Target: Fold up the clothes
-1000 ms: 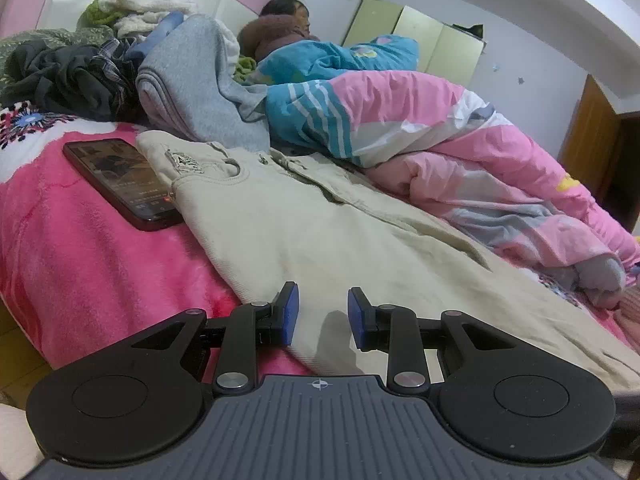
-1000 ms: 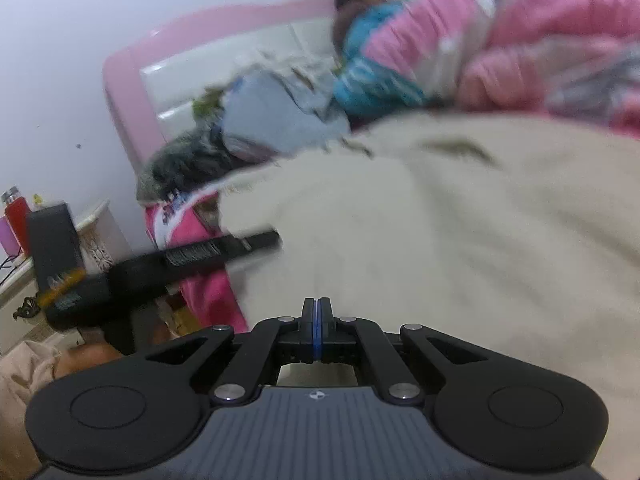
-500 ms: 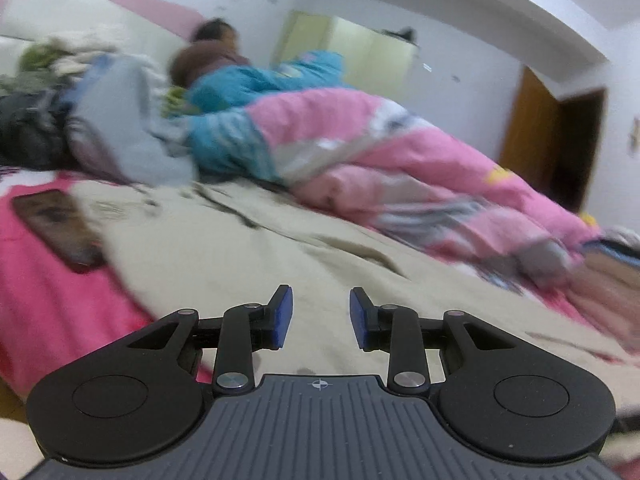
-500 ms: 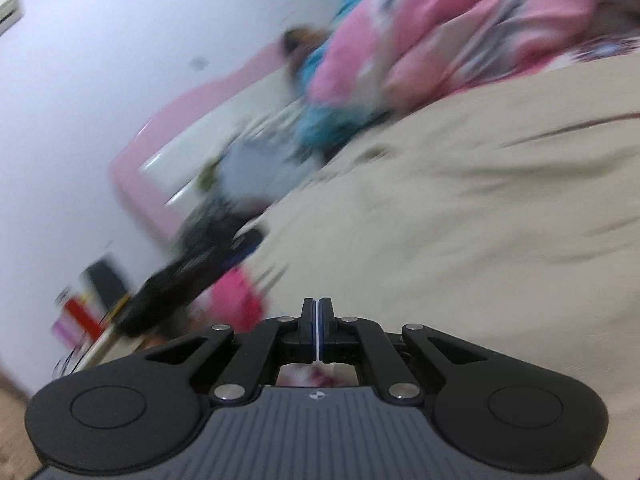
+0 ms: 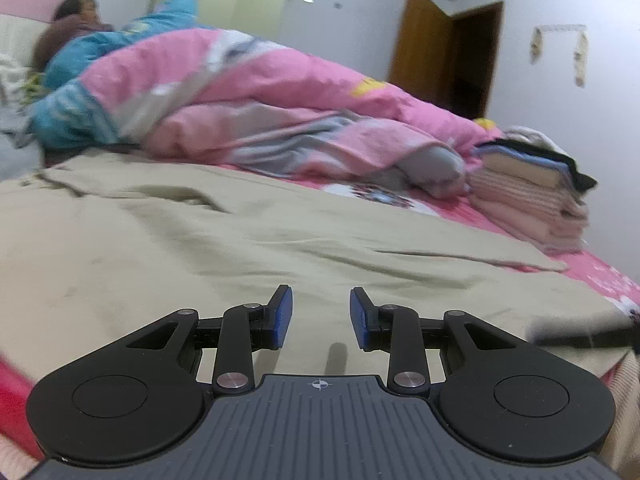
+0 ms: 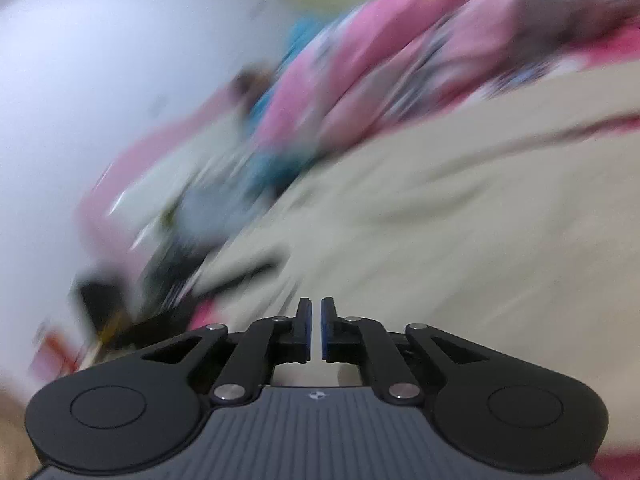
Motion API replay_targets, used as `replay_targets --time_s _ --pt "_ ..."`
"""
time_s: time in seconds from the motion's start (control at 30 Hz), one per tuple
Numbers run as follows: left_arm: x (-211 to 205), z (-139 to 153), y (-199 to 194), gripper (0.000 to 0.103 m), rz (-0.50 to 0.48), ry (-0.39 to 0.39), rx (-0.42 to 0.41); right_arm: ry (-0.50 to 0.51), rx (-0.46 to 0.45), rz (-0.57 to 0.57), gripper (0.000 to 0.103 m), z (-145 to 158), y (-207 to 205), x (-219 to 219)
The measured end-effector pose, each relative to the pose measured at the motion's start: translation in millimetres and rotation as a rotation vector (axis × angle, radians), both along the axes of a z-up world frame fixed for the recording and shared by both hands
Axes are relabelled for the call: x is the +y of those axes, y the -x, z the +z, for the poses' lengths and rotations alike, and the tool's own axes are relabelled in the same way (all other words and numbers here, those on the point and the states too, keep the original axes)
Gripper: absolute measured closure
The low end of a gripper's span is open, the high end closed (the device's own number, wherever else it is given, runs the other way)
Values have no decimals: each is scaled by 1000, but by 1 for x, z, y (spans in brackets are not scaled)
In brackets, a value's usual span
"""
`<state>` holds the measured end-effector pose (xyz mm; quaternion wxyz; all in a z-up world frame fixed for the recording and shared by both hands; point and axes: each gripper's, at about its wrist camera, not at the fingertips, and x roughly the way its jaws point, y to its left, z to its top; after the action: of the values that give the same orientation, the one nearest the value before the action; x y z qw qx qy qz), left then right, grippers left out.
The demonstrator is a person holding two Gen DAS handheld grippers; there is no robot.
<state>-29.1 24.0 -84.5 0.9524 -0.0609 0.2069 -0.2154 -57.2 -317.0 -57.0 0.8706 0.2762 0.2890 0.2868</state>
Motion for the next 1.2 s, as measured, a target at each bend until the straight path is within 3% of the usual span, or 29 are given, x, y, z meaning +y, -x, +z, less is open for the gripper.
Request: replay_targets --time_s 0.07,0.13,0.37,0.53,0.67,0.8,1.0,1.13,1.2 --pt "-10 -1 -9 72 -18 -1 12 -2 60 -61 95 -9 -10 -10" --pt "-14 -2 -19 72 -22 2 22 24 117 -38 95 -24 -11 -7" --pt "-4 -27 -40 72 -14 53 107 51 194 238 95 -20 1 19" --pt "2 -27 -37 72 -20 85 118 19 140 101 95 17 -62 9" --pt "8 -29 -37 72 -31 115 132 137 118 52 95 37 -131 29" --pt "12 -28 -37 72 -33 141 133 288 60 132 92 45 -174 77" --pt "28 -24 -39 72 28 211 130 552 -47 229 88 37 -195 122" --pt "42 -21 -41 72 85 269 125 532 -69 376 83 34 -200 147" --pt "48 -21 -43 72 109 300 132 515 -76 421 69 31 -202 155"
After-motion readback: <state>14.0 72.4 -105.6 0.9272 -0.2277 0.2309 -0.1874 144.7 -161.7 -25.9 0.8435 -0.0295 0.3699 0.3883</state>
